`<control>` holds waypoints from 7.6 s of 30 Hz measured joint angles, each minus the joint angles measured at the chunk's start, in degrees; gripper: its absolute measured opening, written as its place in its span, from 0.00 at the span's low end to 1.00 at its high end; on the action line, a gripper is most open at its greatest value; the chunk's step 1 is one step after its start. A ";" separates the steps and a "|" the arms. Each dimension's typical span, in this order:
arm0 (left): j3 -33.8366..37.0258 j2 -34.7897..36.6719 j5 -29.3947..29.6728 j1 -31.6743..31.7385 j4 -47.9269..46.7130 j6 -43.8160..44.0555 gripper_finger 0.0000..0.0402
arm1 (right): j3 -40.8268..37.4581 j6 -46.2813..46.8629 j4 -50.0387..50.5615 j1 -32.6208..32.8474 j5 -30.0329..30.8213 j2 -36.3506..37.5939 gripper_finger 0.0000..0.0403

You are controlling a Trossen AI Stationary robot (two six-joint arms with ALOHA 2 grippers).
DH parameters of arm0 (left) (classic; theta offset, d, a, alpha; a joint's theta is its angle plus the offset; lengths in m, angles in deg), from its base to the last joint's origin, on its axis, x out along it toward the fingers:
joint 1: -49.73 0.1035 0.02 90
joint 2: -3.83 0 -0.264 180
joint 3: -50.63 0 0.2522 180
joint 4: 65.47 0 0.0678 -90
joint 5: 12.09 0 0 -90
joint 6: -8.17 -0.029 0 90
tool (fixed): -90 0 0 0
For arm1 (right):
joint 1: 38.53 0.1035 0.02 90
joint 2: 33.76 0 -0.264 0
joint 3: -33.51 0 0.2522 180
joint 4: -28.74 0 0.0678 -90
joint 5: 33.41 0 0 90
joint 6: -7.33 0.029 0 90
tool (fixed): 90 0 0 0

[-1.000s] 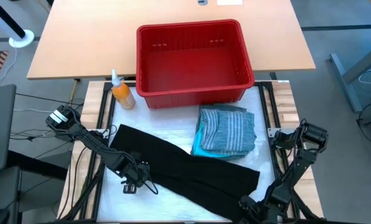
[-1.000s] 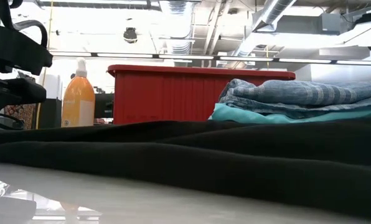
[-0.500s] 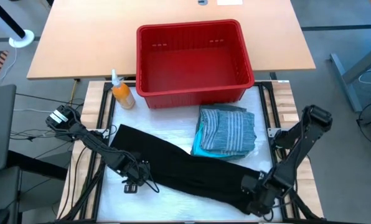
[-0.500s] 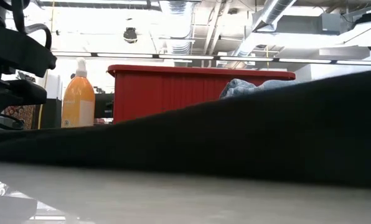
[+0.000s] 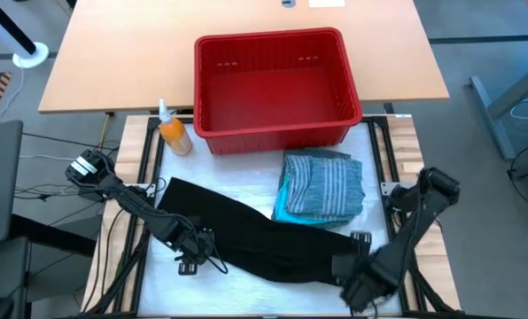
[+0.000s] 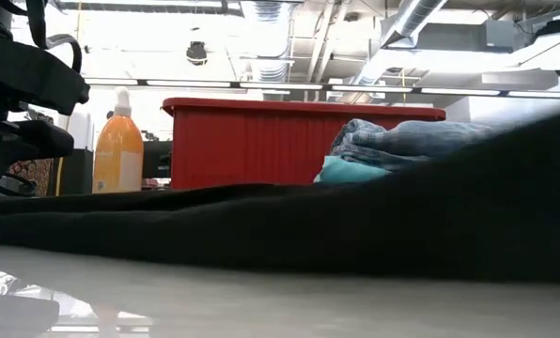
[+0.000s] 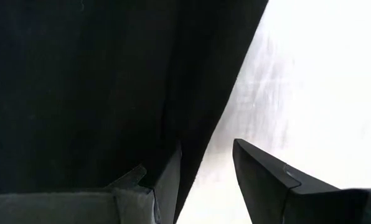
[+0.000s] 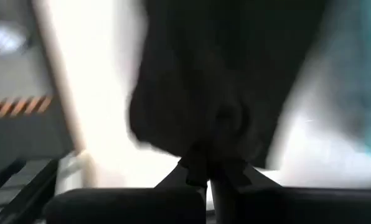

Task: Fold Laundry from Bin
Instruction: Fold the black shirt

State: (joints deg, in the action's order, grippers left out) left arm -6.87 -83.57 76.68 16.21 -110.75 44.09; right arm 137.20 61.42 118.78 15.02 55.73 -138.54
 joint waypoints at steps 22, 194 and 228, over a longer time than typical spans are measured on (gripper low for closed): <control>-0.02 0.02 -1.82 0.04 -9.03 -3.74 0.35 | -0.22 22.34 -34.69 4.44 -10.53 -8.55 0.30; -79.63 -61.75 19.58 11.25 13.56 14.93 0.27 | -49.61 -62.96 -56.62 4.47 21.92 15.33 0.55; -79.45 -52.02 30.03 11.63 4.49 10.39 0.27 | -47.01 -44.75 -53.40 10.80 9.48 33.02 0.08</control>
State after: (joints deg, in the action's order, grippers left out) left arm -86.32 -135.59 106.71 27.84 -106.26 54.48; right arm 90.18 16.67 65.38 25.83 65.20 -105.51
